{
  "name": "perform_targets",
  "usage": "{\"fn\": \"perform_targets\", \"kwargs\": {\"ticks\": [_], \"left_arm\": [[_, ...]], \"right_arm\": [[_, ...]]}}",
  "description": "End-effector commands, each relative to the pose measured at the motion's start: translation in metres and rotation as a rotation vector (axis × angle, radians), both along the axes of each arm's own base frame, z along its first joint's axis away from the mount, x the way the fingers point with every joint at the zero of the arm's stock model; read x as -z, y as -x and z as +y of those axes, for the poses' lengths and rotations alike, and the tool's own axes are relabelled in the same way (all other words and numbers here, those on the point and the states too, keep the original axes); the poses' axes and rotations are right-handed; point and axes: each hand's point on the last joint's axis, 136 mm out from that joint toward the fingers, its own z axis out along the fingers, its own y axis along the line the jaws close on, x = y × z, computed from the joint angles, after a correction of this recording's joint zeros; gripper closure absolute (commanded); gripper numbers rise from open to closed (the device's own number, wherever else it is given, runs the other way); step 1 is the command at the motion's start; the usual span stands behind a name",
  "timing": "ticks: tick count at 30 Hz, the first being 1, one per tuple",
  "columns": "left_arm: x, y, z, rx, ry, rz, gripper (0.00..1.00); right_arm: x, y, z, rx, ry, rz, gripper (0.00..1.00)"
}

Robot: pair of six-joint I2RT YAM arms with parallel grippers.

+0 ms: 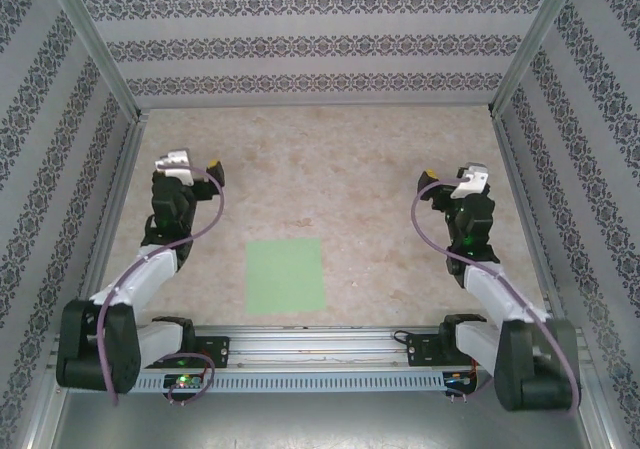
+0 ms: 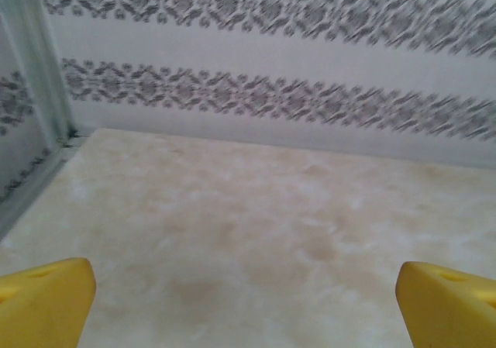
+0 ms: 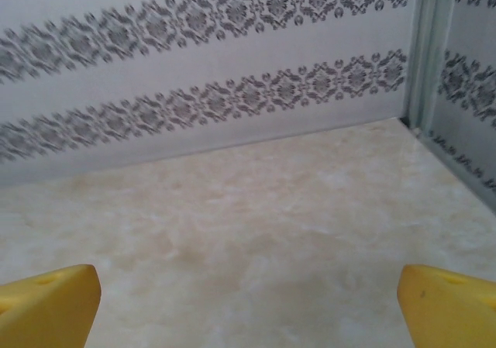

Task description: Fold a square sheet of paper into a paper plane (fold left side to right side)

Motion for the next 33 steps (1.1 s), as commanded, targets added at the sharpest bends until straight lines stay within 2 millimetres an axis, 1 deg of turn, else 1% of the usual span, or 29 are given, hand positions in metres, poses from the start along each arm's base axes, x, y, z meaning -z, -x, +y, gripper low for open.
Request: {"fn": "perform_targets", "kwargs": {"ticks": [1, 2, 5, 8, 11, 14, 16, 20, 23, 26, 33], "left_arm": [[0.041, 0.027, -0.031, 0.116, 0.244, 0.294, 0.05], [0.044, 0.035, -0.045, 0.174, 0.307, 0.348, 0.10], [0.056, 0.065, -0.085, 0.323, 0.467, 0.488, 0.17], [0.075, 0.095, -0.120, 0.426, 0.555, 0.625, 0.22], [0.097, 0.126, -0.152, 0.503, 0.584, 0.772, 0.26], [0.117, 0.152, -0.175, 0.559, 0.572, 0.891, 0.30], [0.128, 0.162, -0.186, 0.584, 0.584, 0.949, 0.33], [0.148, 0.174, -0.208, 0.637, 0.627, 1.035, 0.44], [0.162, 0.178, -0.218, 0.650, 0.613, 1.090, 0.51], [0.175, 0.179, -0.224, 0.644, 0.613, 1.134, 0.59], [0.198, 0.172, -0.227, 0.593, 0.611, 1.185, 0.64]], "right_arm": [[0.028, 0.018, 0.025, -0.102, -0.221, 0.157, 0.02], [0.028, 0.022, 0.034, -0.140, -0.257, 0.183, 0.02], [0.028, 0.032, 0.058, -0.237, -0.332, 0.251, 0.02], [0.031, 0.039, 0.089, -0.346, -0.353, 0.334, 0.02], [0.037, 0.046, 0.118, -0.428, -0.317, 0.430, 0.02], [0.041, 0.048, 0.142, -0.473, -0.252, 0.481, 0.02], [0.044, 0.047, 0.155, -0.497, -0.231, 0.507, 0.02], [0.053, 0.044, 0.179, -0.538, -0.208, 0.562, 0.02], [0.058, 0.042, 0.190, -0.545, -0.200, 0.590, 0.02], [0.062, 0.040, 0.193, -0.536, -0.204, 0.608, 0.02], [0.070, 0.040, 0.189, -0.504, -0.197, 0.638, 0.02]]}}
